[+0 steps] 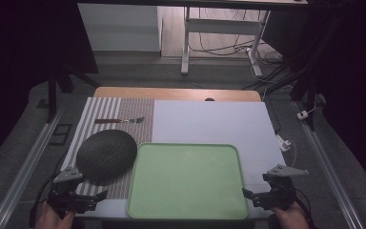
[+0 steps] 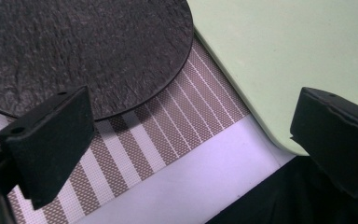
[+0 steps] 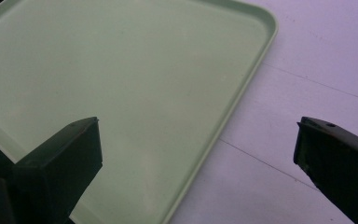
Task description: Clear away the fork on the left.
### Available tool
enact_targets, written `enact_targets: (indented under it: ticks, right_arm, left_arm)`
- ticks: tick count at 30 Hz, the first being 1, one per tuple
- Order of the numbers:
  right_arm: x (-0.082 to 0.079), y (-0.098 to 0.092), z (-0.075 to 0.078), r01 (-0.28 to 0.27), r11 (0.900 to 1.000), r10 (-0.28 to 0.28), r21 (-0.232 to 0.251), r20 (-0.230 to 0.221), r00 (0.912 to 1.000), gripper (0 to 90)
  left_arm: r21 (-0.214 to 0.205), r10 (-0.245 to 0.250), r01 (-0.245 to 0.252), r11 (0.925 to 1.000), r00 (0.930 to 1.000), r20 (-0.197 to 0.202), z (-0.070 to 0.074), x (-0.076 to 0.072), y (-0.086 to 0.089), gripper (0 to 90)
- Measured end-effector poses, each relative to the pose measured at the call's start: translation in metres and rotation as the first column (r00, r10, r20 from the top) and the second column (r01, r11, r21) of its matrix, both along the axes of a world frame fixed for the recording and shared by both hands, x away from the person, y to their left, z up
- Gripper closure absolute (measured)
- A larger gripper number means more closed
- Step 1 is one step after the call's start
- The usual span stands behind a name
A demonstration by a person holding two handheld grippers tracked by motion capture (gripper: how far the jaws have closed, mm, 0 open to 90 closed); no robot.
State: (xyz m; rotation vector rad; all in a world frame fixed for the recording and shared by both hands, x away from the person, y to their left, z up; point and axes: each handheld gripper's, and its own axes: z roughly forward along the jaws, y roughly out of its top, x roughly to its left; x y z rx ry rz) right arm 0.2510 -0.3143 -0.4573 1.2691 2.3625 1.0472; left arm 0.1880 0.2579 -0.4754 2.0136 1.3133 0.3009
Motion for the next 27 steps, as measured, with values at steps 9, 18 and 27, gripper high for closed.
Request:
enact_targets:
  ticks: [9, 18, 27]
  right_arm:
    - [0.001, 0.0, 0.0, 0.0, 1.0, 0.0, 0.0, -0.003, 1.0, 1.1]
    - [0.001, 0.0, 0.0, -0.001, 1.0, 0.001, 0.0, -0.007, 1.0, 1.1]
    - [0.001, 0.0, 0.0, -0.001, 1.0, 0.001, -0.001, -0.012, 0.9999, 1.1]
  left_arm:
    - [-0.002, -0.004, 0.004, 1.0, 1.0, 0.002, 0.0, 0.008, 0.004, 1.2]
    - [0.006, -0.006, 0.006, 1.0, 0.9999, 0.016, -0.001, 0.02, 0.007, 0.6]
    - [0.001, -0.005, 0.005, 1.0, 1.0, -0.003, -0.004, 0.037, 0.006, 0.0]
